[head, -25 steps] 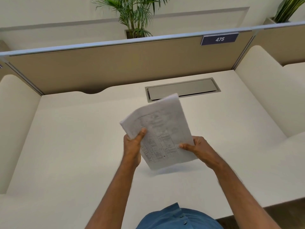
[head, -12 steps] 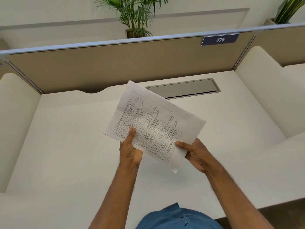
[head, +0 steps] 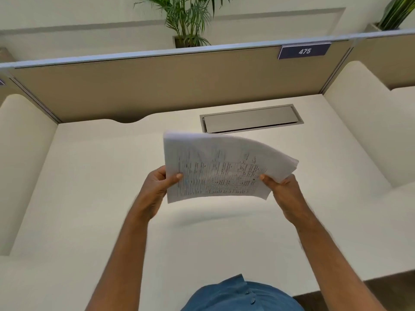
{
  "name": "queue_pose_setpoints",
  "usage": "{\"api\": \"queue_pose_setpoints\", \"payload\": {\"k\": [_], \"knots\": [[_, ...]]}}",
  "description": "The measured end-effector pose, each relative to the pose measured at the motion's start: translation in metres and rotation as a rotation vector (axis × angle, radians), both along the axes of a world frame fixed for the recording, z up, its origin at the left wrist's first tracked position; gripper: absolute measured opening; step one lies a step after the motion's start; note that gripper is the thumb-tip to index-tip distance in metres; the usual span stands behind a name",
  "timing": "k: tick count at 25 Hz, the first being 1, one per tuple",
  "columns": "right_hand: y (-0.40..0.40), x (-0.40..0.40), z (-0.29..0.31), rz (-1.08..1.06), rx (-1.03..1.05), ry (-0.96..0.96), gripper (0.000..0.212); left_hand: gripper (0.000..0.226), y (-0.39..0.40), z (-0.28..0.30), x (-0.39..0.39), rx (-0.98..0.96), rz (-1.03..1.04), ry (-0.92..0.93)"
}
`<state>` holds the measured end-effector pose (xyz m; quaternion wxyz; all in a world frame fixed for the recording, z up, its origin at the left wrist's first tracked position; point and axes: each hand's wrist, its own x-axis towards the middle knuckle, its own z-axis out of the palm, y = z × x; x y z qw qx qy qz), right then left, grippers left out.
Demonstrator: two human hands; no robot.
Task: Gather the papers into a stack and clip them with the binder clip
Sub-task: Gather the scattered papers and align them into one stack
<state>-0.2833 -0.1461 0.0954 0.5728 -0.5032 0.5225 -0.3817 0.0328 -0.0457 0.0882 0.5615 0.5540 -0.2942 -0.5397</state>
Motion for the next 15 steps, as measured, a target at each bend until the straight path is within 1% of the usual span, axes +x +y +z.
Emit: {"api": "queue_pose_setpoints", "payload": {"k": [1, 2, 4, 5, 7, 9, 12, 15], "knots": [[0.0, 0.002, -0.001, 0.025, -0.012, 0.026, 0.023, 0.053, -0.002, 0.004, 0.004, 0.008, -0.032, -0.056], [0.001, 0.003, -0.001, 0.049, -0.028, 0.05, 0.024, 0.052, -0.005, 0.007, 0.007, 0.004, -0.035, -0.087], [0.0, 0.006, -0.003, 0.056, -0.065, 0.066, 0.027, 0.026, -0.01, 0.011, 0.007, -0.027, -0.016, -0.103], [-0.001, 0.007, -0.004, 0.043, -0.078, 0.058, 0.027, 0.017, -0.012, 0.012, 0.004, -0.052, -0.003, -0.1], [-0.003, 0.007, -0.006, 0.019, -0.092, 0.046, 0.028, 0.02, -0.011, 0.011, -0.005, -0.088, 0.027, -0.1], [-0.004, 0.005, -0.014, 0.009, -0.069, 0.038, 0.029, 0.021, -0.009, -0.001, -0.011, -0.084, 0.051, -0.083], [-0.003, 0.0, -0.035, 0.031, 0.025, 0.052, 0.028, 0.018, -0.005, -0.039, -0.016, 0.024, 0.035, -0.087], [0.004, -0.004, -0.06, 0.017, 0.122, 0.07, 0.026, 0.024, 0.004, -0.075, -0.026, 0.169, 0.022, -0.067]]}}
